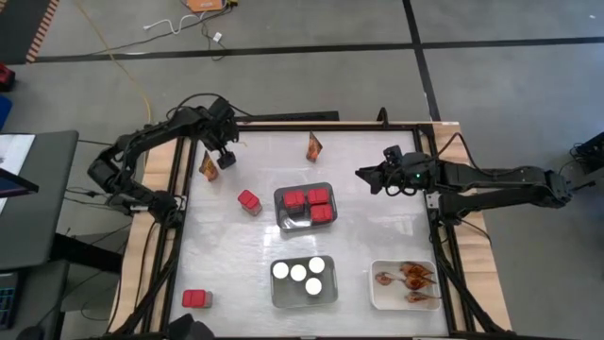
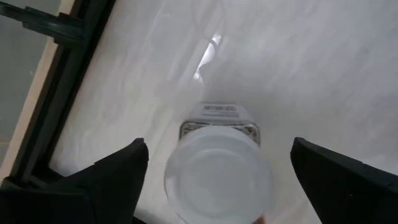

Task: Sort spices by type
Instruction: Put the white seasoning bottle into the gray bin

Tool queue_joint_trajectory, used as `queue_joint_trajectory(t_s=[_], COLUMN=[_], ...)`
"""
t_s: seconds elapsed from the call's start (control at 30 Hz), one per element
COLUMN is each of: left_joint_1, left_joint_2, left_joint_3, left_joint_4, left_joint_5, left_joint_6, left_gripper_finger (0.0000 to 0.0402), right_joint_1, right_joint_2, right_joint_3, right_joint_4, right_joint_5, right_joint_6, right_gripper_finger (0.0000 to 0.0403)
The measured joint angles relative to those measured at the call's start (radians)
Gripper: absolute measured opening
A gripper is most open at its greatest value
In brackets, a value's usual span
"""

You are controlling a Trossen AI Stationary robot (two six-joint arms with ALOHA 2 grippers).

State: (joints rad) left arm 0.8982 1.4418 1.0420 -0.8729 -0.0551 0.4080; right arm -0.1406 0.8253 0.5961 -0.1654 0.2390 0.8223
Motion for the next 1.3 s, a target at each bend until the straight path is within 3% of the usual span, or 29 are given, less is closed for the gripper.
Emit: queue_joint_trajectory(t_s=[0.33, 0.7, 0.9, 1.13, 1.3], left_joint_1=[0.001, 0.001, 0.001, -0.013, -0.093], left_joint_2=[0.001, 0.131, 0.143, 0.143, 0.095], left_joint_3=[-0.002, -0.001, -0.001, 0.014, 0.059], left_joint_4=[0.009, -0.005, -0.022, -0.091, -0.168], left_joint_5=[-0.003, -0.051, -0.057, -0.058, -0.064], left_joint_6=[0.03, -0.009, -0.02, -0.126, -0.325], left_gripper_finger=[0.0298, 0.0279, 0.0206, 0.0192, 0.0192], right_joint_1=[0.003, 0.003, 0.003, 0.003, 0.002], right_joint_2=[0.0, 0.0, 0.0, 0.0, 0.0], right_joint_3=[0.0, 0.0, 0.0, 0.0, 0.0], right_joint_4=[0.0, 0.0, 0.0, 0.0, 0.0], right_joint_5=[0.0, 0.0, 0.0, 0.0, 0.0], right_joint_6=[0.019, 0.045, 0.045, 0.044, 0.042], right_gripper_finger=[0.016, 0.016, 0.016, 0.016, 0.016])
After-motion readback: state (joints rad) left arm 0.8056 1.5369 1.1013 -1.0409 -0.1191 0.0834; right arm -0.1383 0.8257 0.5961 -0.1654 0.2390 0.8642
